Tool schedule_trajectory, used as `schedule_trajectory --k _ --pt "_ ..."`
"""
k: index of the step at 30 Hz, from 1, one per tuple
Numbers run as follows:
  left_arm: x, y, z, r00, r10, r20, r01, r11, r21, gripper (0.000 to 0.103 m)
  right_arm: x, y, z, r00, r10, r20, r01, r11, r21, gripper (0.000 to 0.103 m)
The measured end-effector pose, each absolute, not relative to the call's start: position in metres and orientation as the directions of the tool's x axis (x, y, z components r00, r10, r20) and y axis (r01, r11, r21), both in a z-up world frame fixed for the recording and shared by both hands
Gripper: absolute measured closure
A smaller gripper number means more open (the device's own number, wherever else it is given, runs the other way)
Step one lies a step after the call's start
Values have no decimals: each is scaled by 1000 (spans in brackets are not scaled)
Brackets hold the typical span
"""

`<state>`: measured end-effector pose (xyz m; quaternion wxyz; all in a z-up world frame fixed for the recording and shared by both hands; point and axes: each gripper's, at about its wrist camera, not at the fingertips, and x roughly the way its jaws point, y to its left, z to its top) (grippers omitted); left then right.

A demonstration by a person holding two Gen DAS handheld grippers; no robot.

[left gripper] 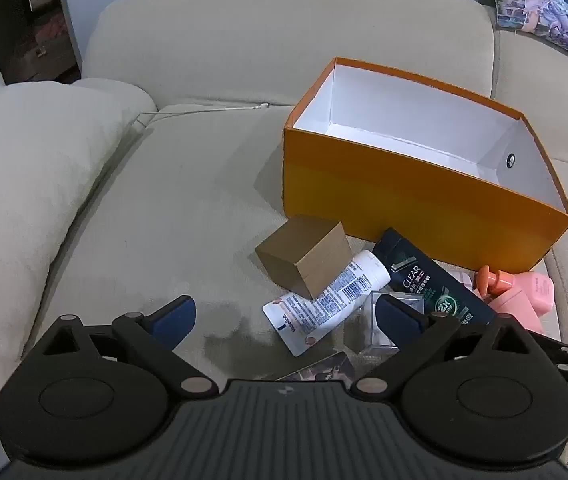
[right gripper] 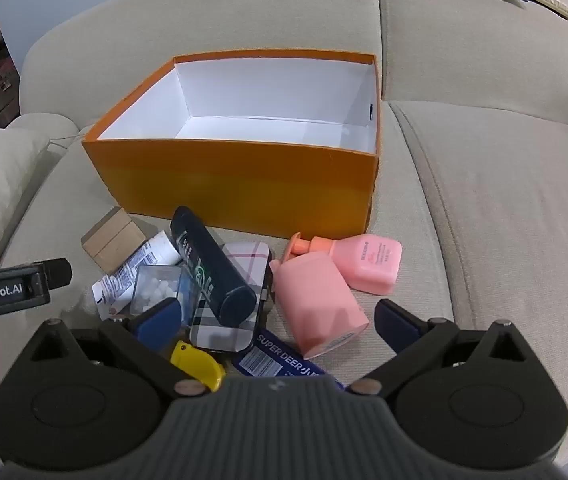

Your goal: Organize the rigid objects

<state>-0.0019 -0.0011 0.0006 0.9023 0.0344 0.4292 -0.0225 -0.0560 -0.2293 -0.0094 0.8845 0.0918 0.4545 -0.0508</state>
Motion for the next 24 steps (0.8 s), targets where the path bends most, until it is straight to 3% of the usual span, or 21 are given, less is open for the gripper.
schedule_trajectory --k 9,11,24 --pt "-38 -10 -6 657 -1 -754 79 995 67 0 -56 -231 -10 580 -5 -815 172 978 117 1" --pt "0 0 -4 605 -8 -796 63 997 38 0 -56 -231 -10 580 -5 -815 172 978 116 1" --pt "1 3 -11 596 -4 -803 69 997 46 0 -56 -234 -11 573 -4 -819 172 978 116 1"
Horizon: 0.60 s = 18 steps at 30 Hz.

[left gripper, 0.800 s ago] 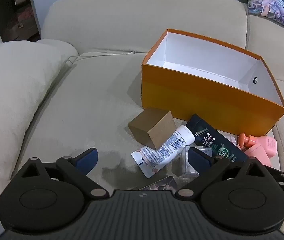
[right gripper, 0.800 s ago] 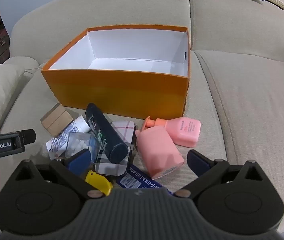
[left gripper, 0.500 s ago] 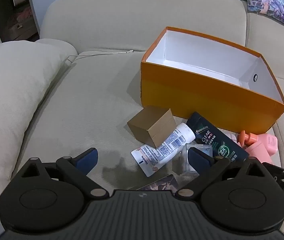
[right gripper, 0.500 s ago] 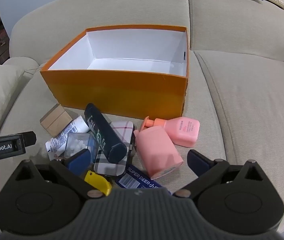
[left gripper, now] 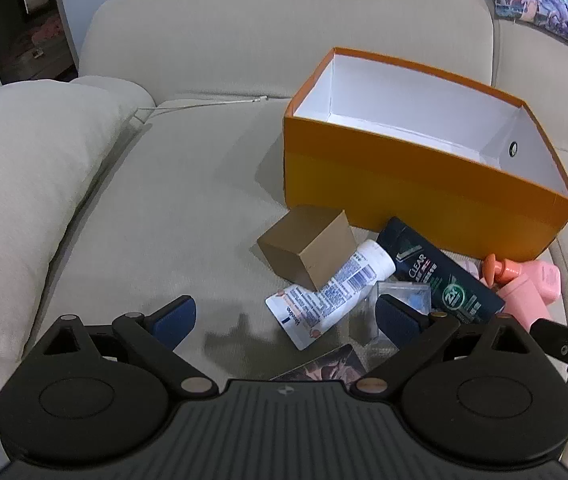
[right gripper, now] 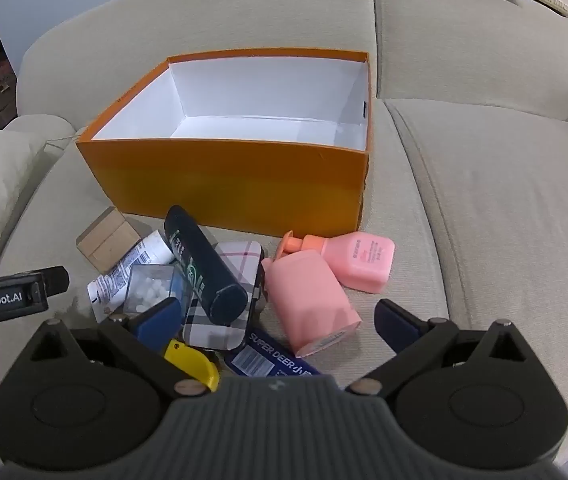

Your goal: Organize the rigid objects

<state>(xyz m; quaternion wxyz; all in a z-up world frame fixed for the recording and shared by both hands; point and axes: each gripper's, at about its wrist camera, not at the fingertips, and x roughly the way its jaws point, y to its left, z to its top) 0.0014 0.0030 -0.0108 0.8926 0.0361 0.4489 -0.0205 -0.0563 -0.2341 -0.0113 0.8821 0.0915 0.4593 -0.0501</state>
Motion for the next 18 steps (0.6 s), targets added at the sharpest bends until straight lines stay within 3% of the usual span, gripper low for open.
schedule_trajectory --k 18 --pt "3 -1 -19 576 -7 -817 85 995 52 0 -59 -237 -11 571 -1 -821 180 976 124 1"
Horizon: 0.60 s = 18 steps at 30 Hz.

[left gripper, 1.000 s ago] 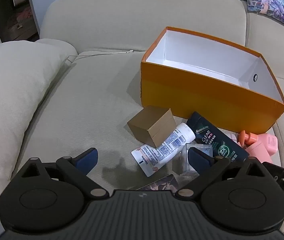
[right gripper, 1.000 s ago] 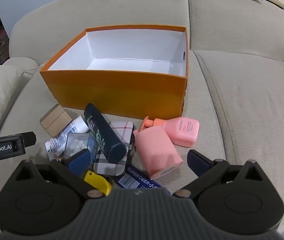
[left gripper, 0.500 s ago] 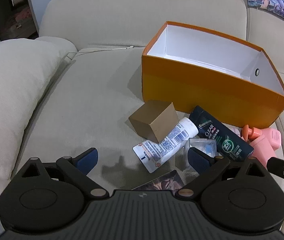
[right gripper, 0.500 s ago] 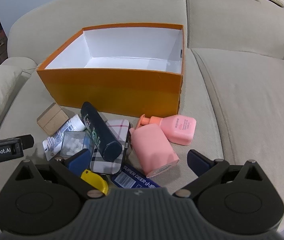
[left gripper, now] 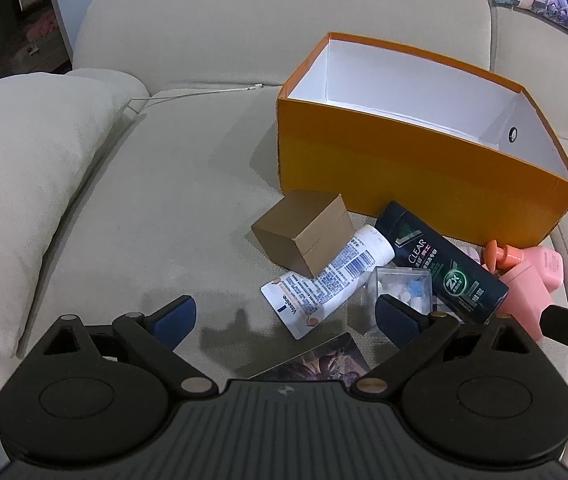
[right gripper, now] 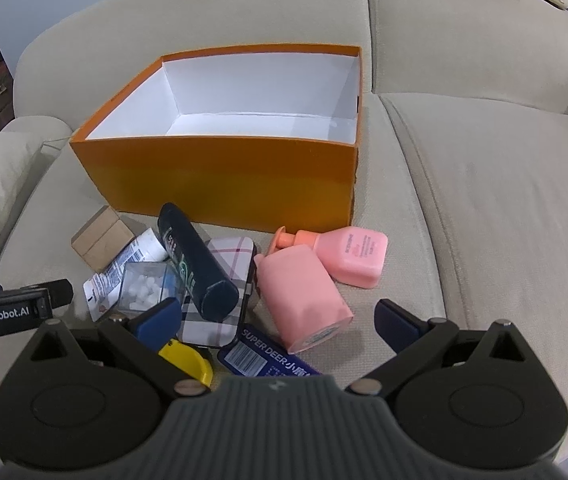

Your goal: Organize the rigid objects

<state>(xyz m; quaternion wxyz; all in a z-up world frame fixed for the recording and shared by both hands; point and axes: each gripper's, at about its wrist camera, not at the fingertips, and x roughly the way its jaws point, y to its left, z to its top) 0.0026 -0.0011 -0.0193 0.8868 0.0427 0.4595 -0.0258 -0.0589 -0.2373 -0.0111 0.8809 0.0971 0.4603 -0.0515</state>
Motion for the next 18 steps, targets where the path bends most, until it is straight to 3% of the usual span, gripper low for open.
schedule_trajectory --k 18 --pt "3 -2 -20 574 -7 -819 89 995 54 0 -59 -237 -12 566 8 -824 178 975 132 1"
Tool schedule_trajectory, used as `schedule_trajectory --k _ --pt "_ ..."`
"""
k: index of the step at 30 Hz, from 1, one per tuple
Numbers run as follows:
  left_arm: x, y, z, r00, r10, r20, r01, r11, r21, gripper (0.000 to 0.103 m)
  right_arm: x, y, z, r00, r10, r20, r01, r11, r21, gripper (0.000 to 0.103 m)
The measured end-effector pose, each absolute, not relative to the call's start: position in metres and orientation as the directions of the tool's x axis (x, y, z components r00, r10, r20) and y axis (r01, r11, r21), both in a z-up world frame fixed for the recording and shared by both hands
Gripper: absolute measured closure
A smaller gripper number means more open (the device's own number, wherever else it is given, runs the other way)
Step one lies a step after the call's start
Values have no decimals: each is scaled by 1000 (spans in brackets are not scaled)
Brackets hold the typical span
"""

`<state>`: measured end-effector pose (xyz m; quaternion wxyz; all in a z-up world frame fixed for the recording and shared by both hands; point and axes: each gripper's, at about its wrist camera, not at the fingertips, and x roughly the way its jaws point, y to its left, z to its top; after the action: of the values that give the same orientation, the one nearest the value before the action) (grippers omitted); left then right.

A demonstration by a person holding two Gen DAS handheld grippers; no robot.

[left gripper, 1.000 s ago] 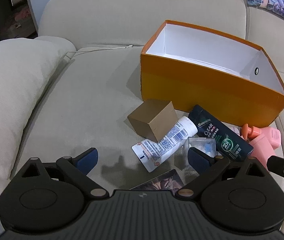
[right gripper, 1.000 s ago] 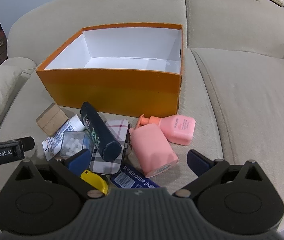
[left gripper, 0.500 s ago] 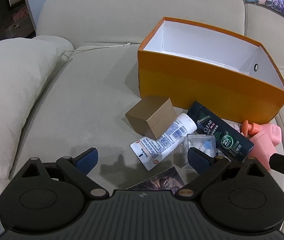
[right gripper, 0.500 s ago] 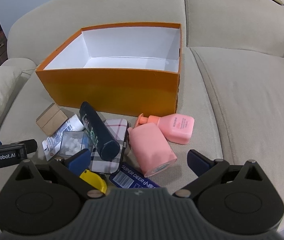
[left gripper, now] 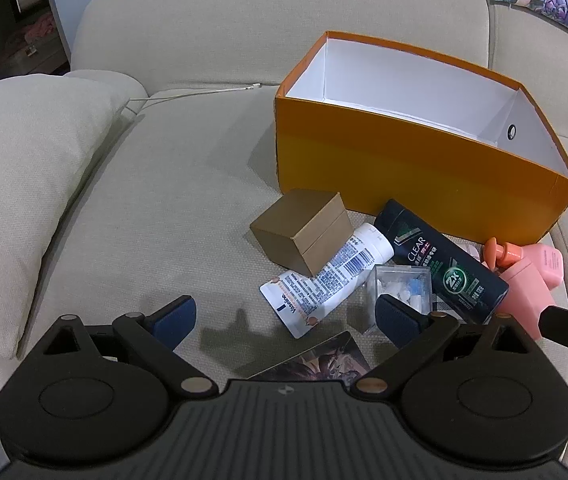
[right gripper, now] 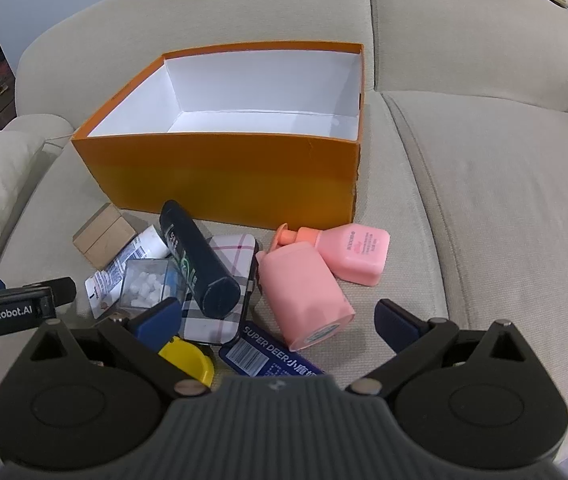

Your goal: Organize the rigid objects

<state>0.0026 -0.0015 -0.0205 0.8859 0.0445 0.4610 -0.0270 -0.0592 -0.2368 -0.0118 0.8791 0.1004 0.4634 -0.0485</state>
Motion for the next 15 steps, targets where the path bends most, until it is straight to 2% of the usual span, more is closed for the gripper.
schedule_trajectory --k 8,12,15 --pt "7 11 -22 572 -34 -820 97 995 26 0 -58 -239 -15 558 15 -830 190 971 146 1" --pt "11 34 -31 556 -99 -825 65 995 -76 0 -57 -242 -17 551 25 -834 201 966 162 1" --pt "11 37 -42 507 -124 -853 68 992 -104 0 -57 -244 -17 551 23 -834 208 964 164 1"
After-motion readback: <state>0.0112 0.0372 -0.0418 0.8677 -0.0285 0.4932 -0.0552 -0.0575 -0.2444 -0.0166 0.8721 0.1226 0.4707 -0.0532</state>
